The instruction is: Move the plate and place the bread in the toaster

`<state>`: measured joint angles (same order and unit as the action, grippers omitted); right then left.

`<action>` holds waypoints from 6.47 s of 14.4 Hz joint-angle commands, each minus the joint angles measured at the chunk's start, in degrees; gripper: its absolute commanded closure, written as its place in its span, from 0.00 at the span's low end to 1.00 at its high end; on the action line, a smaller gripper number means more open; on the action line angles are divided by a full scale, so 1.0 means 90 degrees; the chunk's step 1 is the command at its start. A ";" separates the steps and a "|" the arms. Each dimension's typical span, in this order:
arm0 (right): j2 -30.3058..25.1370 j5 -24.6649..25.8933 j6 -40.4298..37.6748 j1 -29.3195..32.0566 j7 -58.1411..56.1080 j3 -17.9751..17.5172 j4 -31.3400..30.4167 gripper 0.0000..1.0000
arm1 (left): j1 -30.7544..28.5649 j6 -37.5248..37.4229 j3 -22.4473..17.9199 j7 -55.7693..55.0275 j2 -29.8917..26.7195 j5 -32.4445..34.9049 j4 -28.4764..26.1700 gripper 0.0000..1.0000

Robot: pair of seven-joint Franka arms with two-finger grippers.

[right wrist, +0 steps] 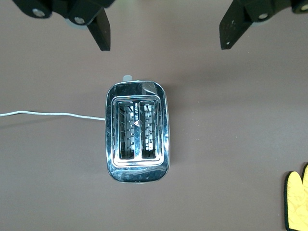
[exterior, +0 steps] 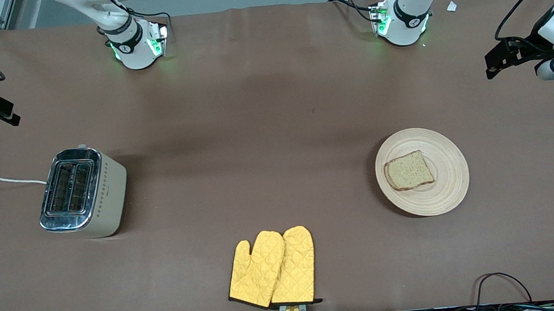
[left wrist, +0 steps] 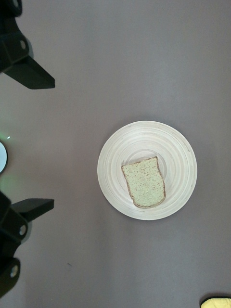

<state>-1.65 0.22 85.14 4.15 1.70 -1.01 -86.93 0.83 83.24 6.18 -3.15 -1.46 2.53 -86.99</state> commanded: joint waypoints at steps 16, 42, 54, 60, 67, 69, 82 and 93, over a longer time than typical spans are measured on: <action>-0.0022 -0.0122 0.0110 0.0017 0.0017 -0.0024 -0.0019 0.00 | -0.1858 0.1248 -0.0052 0.1527 0.2318 -0.1517 0.0280 0.00; -0.0021 -0.0200 0.0130 0.0056 -0.0003 -0.0015 -0.0048 0.00 | -0.3657 0.1366 -0.0052 0.5126 0.5777 -0.5486 0.0319 0.42; -0.0012 -0.0200 0.0159 0.0008 0.0007 -0.0024 -0.0028 0.00 | -0.3569 0.1366 0.0007 0.5126 0.6050 -0.5506 0.0329 0.60; -0.0022 -0.0200 0.0159 0.0027 -0.0003 -0.0024 -0.0028 0.00 | -0.3482 0.1415 0.0007 0.5369 0.6119 -0.5496 0.0319 0.90; -0.0012 -0.0200 0.0179 0.0036 -0.0003 -0.0024 -0.0028 0.00 | -0.3383 0.1357 0.0386 0.5379 0.5944 -0.5428 0.0358 1.00; -0.0012 -0.0200 0.0179 0.0037 -0.0013 -0.0024 -0.0038 0.00 | -0.3393 0.1356 0.0660 0.5331 0.5798 -0.5427 0.0417 1.00; 0.0086 -0.0200 0.1094 -0.0226 0.0085 -0.0044 -0.1178 0.00 | -0.1931 0.2263 0.2702 0.3778 0.5465 -0.4910 0.0427 1.00; 0.0926 -0.0913 0.3681 -0.1262 0.1569 -0.0044 -0.2379 0.00 | 0.0375 0.4998 0.2702 0.3915 0.6070 -0.6384 0.0027 0.99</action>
<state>7.75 -6.82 113.72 -6.24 14.81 -1.78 -103.94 3.83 127.41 30.15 31.35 53.45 -52.13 -86.11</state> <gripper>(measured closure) 0.000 0.903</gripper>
